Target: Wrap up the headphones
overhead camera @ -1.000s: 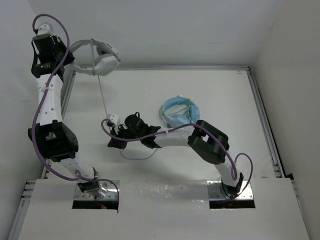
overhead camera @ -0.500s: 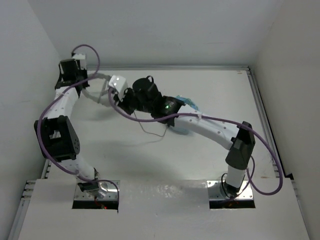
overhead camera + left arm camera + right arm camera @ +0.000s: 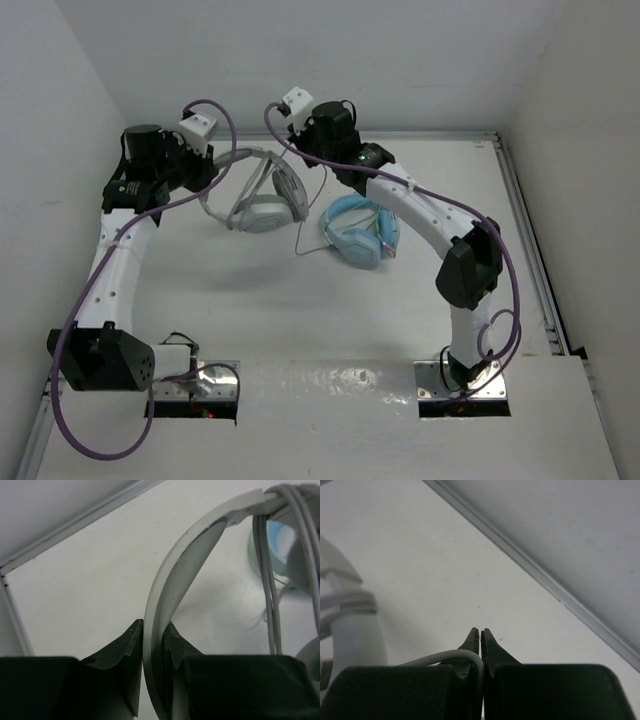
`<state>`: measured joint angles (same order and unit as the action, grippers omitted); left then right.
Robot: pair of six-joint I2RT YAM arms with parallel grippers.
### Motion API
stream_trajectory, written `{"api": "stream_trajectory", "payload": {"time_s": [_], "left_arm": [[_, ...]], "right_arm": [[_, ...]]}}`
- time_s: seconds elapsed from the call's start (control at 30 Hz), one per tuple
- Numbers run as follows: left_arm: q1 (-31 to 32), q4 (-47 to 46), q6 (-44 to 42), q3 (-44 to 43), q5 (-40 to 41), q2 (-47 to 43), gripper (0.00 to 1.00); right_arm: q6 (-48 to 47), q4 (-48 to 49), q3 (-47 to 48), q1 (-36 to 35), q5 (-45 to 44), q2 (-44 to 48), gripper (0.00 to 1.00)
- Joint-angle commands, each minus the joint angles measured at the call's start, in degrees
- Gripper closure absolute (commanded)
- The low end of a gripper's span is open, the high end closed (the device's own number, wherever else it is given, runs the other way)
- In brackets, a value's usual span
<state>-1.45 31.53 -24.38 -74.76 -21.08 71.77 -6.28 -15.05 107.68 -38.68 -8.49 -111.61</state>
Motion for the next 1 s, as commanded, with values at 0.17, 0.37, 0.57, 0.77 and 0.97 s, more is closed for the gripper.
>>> {"api": "stream_trajectory", "payload": {"time_s": [0.17,0.37,0.57,0.77,0.97], "left_arm": [[-0.7,18.0,6.1,-16.4,-22.2,-0.5,1.00],[-0.7,13.0,19.3,-25.4,-23.6,0.7,1.00],[-0.8,8.9,27.7,-33.8,-19.4,3.9,1.00],[-3.9,5.6,33.5,-41.1,-17.1,9.1,1.00],[-11.0,1.2,40.4,-47.0,-20.1,12.6,1.00]], "right_arm": [[10.1,24.3,-14.5,4.7,18.6,1.2,0.67],[22.7,49.2,-30.3,4.6,34.9,0.6,0.31],[34.1,65.6,-38.4,4.5,37.8,-2.6,0.29],[35.1,66.6,-41.7,4.5,35.7,-6.4,0.34],[32.3,62.9,-41.2,3.3,30.7,-10.2,0.37]]}}
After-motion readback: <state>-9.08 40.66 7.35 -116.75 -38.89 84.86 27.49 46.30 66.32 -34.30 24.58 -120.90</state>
